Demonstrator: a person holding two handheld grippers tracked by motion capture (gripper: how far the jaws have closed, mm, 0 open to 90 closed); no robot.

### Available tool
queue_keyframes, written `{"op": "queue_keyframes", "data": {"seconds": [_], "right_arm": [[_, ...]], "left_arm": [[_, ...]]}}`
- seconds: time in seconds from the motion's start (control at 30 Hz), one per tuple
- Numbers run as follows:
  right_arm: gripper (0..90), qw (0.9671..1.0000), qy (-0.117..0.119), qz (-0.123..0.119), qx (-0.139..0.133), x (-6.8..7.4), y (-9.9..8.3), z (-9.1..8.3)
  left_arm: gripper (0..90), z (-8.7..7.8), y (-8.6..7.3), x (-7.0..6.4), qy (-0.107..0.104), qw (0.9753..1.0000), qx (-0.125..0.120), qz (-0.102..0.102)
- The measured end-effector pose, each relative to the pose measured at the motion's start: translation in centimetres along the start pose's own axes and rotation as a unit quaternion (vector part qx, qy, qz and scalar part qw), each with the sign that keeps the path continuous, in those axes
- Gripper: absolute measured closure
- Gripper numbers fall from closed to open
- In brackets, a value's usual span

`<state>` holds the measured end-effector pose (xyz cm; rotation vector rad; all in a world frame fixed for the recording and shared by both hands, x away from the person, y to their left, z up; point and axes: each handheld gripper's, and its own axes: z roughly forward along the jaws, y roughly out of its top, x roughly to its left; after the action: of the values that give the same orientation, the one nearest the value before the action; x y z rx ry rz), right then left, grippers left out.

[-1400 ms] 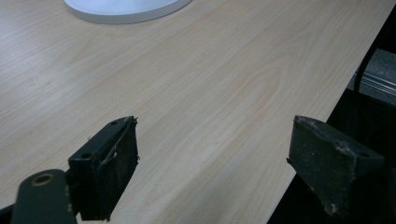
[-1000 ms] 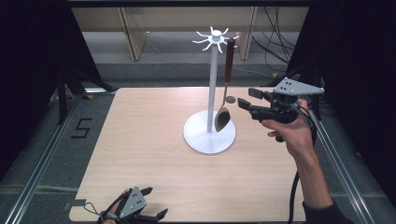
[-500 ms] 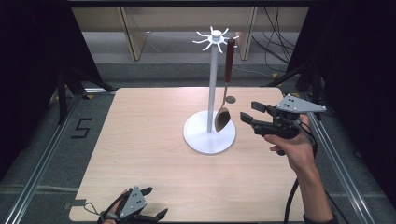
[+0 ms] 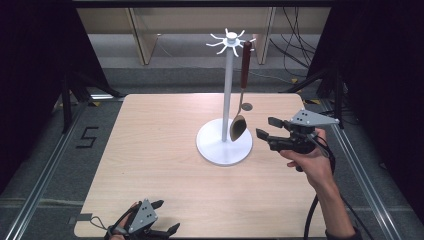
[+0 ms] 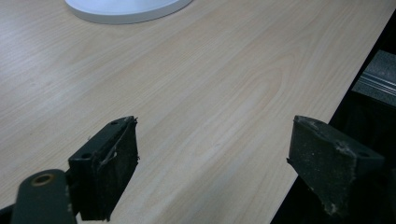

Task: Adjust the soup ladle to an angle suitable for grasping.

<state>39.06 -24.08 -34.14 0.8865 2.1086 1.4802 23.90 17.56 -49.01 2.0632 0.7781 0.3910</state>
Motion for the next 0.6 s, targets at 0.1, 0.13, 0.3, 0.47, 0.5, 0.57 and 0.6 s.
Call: {"op": "queue_keyframes", "data": {"seconds": [0.1, 0.13, 0.3, 0.47, 0.5, 0.57, 0.6], "right_arm": [[38.7, 1.0000, 0.001, 0.000, 0.006, 0.1, -0.3, 0.4], [38.7, 1.0000, 0.004, -0.002, 0.006, 0.1, -0.4, 0.6], [38.4, 0.9997, 0.011, 0.000, 0.021, 0.2, -0.9, 1.1], [38.0, 0.9990, 0.012, 0.007, 0.042, 0.2, -2.0, 1.2], [38.0, 0.9990, 0.012, 0.007, 0.042, 0.2, -2.0, 1.2], [37.5, 0.9988, 0.009, 0.002, 0.048, 0.0, -2.5, 1.3], [37.3, 0.9982, 0.011, 0.005, 0.058, 0.1, -2.8, 1.4]], "left_arm": [[15.1, 0.0, 0.0, 0.0, 0.000, 1.0000, 0.000, -0.001], [15.1, 0.0, 0.0, 0.0, -0.001, 1.0000, 0.000, 0.000], [15.1, 0.0, 0.0, 0.0, -0.002, 1.0000, -0.001, -0.004], [15.1, 0.1, 0.0, -0.1, 0.004, 0.9999, -0.010, -0.010], [15.1, 0.1, 0.0, -0.1, 0.004, 0.9999, -0.010, -0.010], [15.1, 0.0, 0.0, 0.0, -0.004, 1.0000, -0.001, -0.006], [15.1, 0.0, 0.0, 0.0, 0.000, 1.0000, -0.003, -0.003]]}}
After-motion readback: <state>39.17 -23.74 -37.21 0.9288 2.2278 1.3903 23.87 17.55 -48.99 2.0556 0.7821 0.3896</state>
